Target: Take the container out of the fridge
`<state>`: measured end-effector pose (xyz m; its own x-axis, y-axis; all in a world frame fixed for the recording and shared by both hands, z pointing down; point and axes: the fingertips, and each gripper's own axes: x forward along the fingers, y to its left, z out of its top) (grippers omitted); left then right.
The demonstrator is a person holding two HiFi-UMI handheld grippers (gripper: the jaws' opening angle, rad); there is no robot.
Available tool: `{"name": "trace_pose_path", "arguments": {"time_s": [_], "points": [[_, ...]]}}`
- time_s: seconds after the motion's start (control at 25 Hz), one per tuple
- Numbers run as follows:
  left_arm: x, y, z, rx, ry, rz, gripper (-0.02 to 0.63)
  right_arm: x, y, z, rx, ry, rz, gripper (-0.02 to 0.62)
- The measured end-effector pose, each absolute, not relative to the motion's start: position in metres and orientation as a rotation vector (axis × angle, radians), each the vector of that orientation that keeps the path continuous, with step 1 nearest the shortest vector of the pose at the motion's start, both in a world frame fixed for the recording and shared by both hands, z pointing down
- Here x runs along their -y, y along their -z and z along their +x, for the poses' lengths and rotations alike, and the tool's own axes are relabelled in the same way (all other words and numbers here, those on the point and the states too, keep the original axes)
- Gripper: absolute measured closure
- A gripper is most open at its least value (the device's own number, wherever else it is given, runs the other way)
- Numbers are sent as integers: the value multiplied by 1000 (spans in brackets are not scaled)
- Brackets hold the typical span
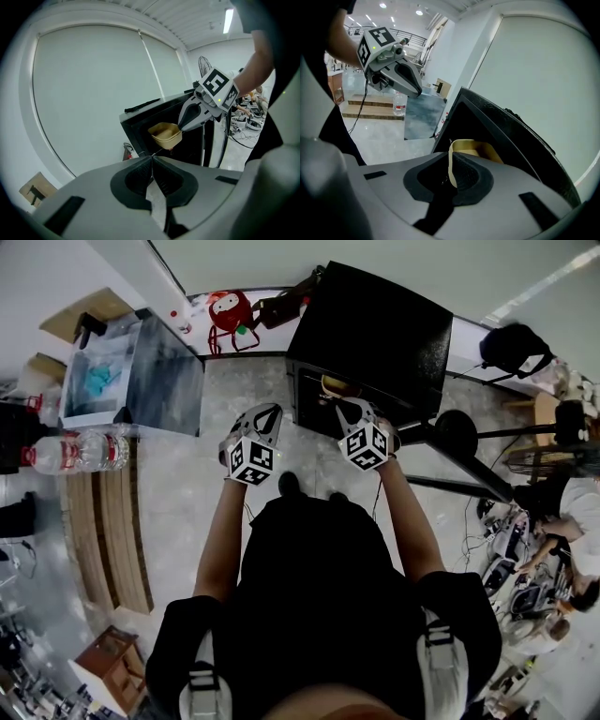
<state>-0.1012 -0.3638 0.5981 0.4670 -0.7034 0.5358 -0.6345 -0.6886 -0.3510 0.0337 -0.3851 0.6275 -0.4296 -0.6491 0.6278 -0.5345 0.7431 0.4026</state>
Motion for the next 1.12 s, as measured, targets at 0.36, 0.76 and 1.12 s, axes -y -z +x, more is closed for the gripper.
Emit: {"name": "trace_pose_path", "arguments": {"time_s": [0.36,0.76,1.12], "points": [[375,-602,-126,-1189,1021,-2611,581,403,-639,22,2058,198,855,522],[381,-608,-147,-1171,1032,-2619,581,414,-658,18,1970,200,800,508],[384,-614,-158,-1158,1055,-2607,581,421,-665,21,1895,270,759,532]]}}
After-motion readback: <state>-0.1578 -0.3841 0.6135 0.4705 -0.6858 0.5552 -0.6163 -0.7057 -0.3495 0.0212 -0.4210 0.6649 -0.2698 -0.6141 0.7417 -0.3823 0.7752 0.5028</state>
